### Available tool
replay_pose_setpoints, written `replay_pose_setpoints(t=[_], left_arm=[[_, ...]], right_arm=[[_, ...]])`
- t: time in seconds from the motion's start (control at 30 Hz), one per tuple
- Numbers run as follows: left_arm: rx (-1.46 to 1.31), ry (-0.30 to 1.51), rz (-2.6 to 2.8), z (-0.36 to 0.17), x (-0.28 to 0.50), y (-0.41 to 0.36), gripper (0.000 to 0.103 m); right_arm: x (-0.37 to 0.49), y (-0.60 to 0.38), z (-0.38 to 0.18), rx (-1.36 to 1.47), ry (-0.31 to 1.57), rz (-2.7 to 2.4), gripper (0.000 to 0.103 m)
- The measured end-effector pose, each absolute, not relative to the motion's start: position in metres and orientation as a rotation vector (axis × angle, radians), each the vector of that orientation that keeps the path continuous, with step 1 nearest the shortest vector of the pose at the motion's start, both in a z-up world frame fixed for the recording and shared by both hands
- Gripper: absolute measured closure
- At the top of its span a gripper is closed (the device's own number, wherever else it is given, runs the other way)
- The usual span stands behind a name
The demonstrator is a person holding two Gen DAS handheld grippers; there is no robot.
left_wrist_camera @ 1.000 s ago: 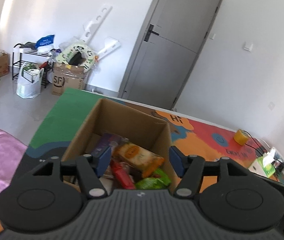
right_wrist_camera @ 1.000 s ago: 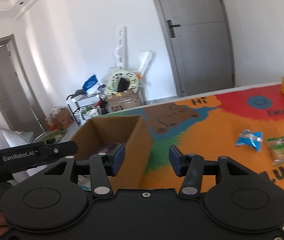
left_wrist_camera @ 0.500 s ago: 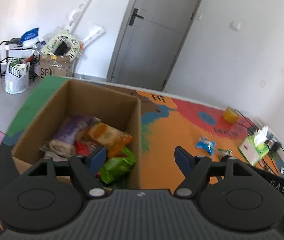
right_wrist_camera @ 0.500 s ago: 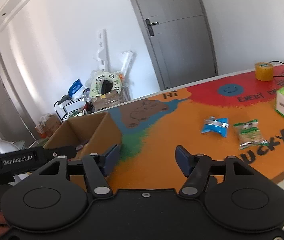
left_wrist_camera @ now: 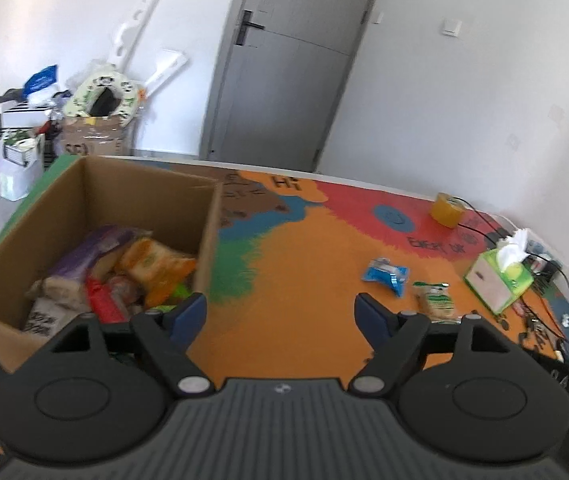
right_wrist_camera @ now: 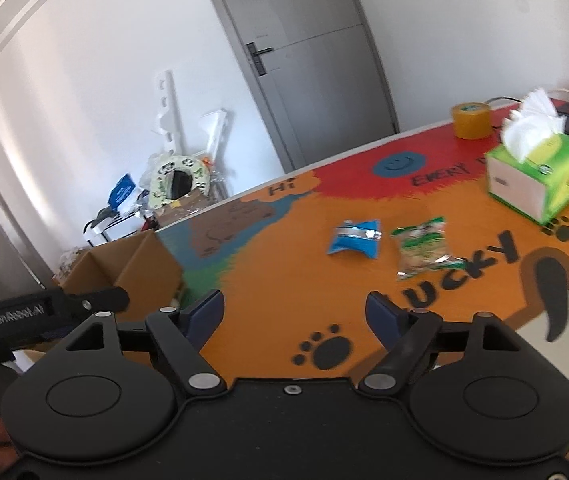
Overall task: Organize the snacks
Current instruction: 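Move both open tools back over the remaining snacks on the mat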
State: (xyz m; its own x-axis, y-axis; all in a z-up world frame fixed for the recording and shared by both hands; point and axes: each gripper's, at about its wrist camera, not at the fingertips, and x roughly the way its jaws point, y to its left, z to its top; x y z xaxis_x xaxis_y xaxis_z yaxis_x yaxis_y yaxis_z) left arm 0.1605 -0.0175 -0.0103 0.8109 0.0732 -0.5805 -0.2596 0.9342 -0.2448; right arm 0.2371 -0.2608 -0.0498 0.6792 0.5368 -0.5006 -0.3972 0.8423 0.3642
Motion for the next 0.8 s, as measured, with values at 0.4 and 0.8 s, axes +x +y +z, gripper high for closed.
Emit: replay_pose_setpoints(t=[0.4,0.8], left_arm=[[-0.281,0.599,0.109,-0.007,0.204,-0.055,0.023],[-0.263,0.642,0.078,-0.021,0.256,-0.073,0.023]], right_arm=[[0.262,-0.303,-0.062,0.283,0.633,0.439,0.026],[0.303,-0.307,-0.071,0.267,0.646,0.383,0.030]])
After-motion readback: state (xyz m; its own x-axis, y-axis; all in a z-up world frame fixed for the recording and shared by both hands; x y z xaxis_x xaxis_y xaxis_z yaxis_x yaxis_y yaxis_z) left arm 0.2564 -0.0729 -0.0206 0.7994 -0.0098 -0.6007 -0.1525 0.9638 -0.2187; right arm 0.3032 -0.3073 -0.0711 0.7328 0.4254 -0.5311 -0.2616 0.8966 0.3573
